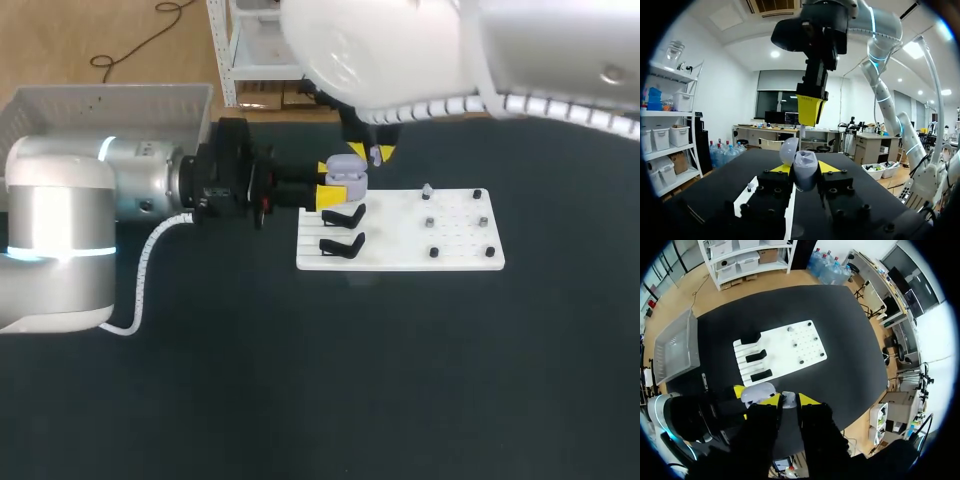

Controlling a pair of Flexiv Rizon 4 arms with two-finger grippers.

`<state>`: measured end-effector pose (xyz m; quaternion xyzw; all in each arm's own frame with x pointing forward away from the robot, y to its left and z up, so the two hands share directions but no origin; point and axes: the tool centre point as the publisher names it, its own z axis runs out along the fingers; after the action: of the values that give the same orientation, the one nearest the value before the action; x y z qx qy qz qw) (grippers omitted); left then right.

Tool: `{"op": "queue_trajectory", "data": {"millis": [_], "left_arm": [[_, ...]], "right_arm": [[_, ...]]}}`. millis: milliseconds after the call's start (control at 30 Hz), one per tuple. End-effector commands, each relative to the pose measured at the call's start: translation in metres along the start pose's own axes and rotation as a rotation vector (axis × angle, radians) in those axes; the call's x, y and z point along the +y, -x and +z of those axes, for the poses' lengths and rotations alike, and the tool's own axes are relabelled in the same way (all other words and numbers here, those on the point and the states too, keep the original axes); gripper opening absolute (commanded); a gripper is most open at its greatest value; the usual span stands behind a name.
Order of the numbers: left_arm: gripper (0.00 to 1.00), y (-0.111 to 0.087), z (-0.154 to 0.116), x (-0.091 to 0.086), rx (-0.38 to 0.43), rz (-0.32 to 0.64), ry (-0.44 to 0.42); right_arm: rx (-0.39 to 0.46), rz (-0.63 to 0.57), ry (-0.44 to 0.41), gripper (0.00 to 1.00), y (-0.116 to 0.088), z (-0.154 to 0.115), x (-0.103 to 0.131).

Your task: Pick up each earbud case from the left stands, insert the matching earbuds, close the lid, and place the case in the box.

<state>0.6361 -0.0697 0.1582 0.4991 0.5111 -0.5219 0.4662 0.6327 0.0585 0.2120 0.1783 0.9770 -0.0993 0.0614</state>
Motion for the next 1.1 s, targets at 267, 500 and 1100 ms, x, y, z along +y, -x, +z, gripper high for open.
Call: {"op": "queue_trajectory", "data": {"millis": [267, 500, 1100], "left_arm": [[0.0, 0.0, 0.0, -0.001, -0.002, 0.002, 0.006], [0.0, 0.0, 0.0, -0.001, -0.002, 0.002, 0.006], [0.0, 0.0, 0.0, -0.001, -0.002, 0.002, 0.006]], "right_arm": [[0.006, -0.026, -0.021, 0.0, -0.003, 0.001, 0.012], [0.018, -0.034, -0.025, 0.0, -0.005, 0.006, 0.013], [0.02, -0.052, -0.011, 0.0, 0.002, 0.019, 0.02]]}}
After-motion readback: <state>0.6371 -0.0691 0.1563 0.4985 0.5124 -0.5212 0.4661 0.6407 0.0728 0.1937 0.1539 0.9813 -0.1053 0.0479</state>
